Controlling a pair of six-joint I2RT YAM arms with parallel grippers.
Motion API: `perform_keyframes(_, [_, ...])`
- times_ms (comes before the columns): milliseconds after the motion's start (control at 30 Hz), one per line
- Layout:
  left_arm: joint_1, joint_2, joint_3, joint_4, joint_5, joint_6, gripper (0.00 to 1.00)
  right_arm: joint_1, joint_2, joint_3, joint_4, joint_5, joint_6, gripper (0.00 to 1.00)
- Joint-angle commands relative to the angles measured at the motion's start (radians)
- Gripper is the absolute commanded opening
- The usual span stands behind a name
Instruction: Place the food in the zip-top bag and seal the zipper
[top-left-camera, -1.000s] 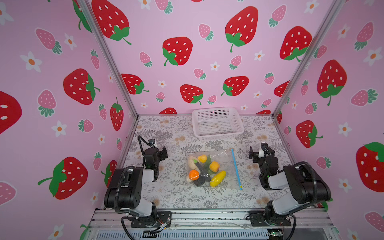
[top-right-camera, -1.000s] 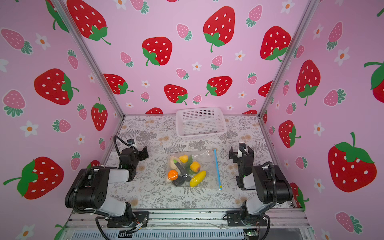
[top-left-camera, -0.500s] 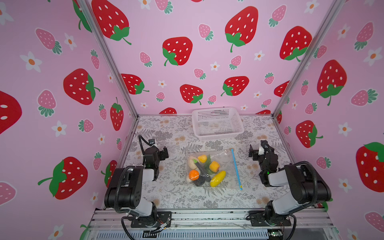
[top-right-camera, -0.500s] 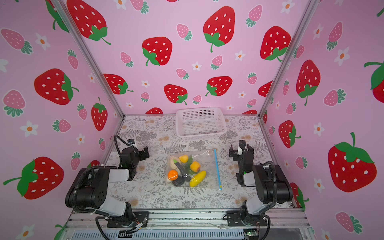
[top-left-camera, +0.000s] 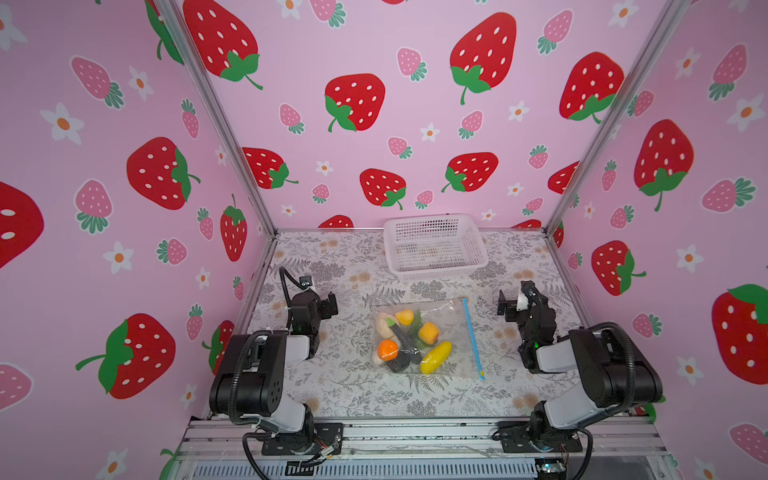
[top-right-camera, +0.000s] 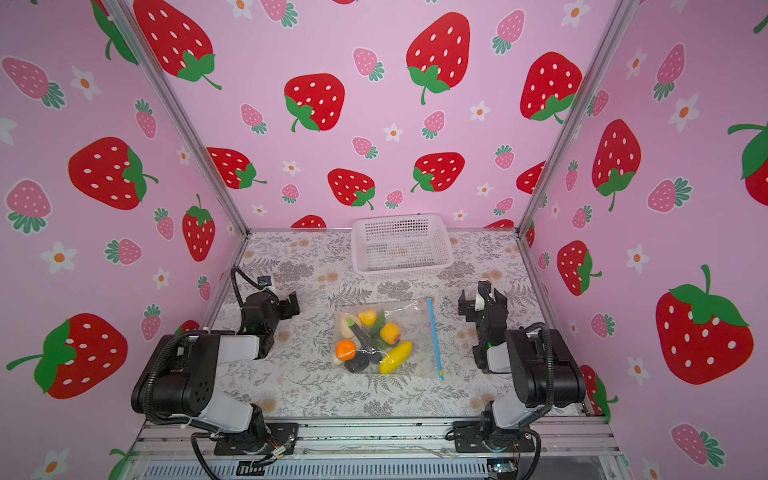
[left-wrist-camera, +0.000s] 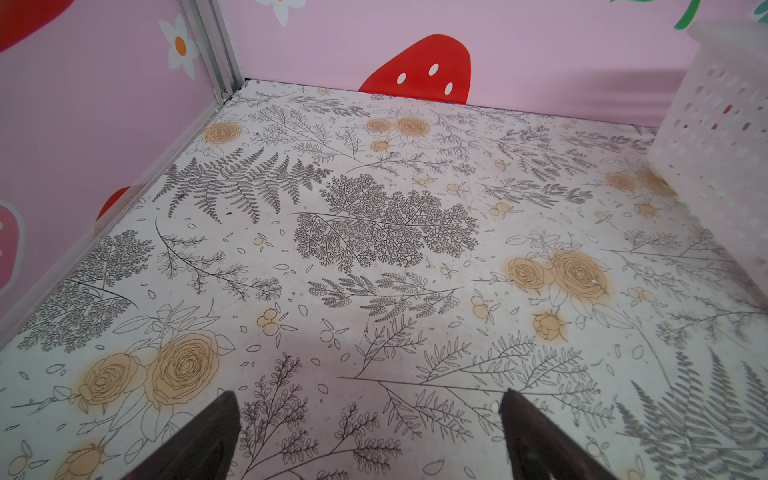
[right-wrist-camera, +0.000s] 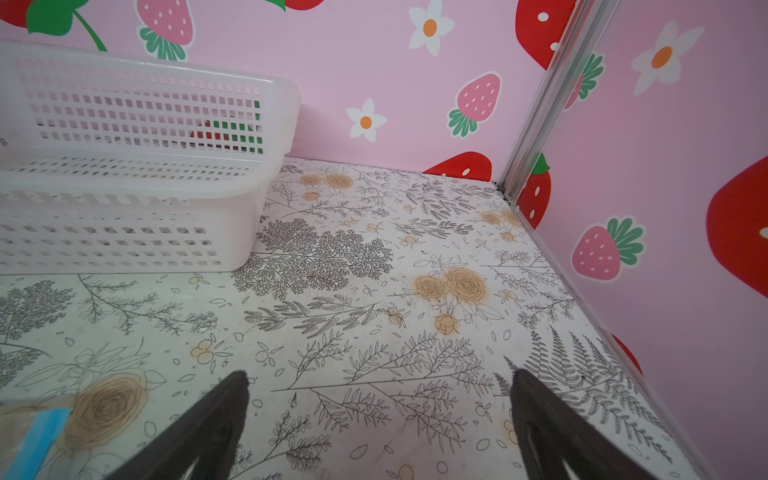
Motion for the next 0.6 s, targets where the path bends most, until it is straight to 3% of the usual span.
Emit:
perform_keyframes(0, [-0.004, 0.015, 0.033, 0.002, -0.013, 0.012, 0.99, -0.006, 0.004, 0.016, 0.008, -0.006, 0.012, 0.99])
perform_keyframes(567, [-0.003, 0.018, 0.038, -0.006, -0.008, 0.012, 0.99, -0.006, 0.007, 0.019, 0.003, -0.005, 0.012, 0.99])
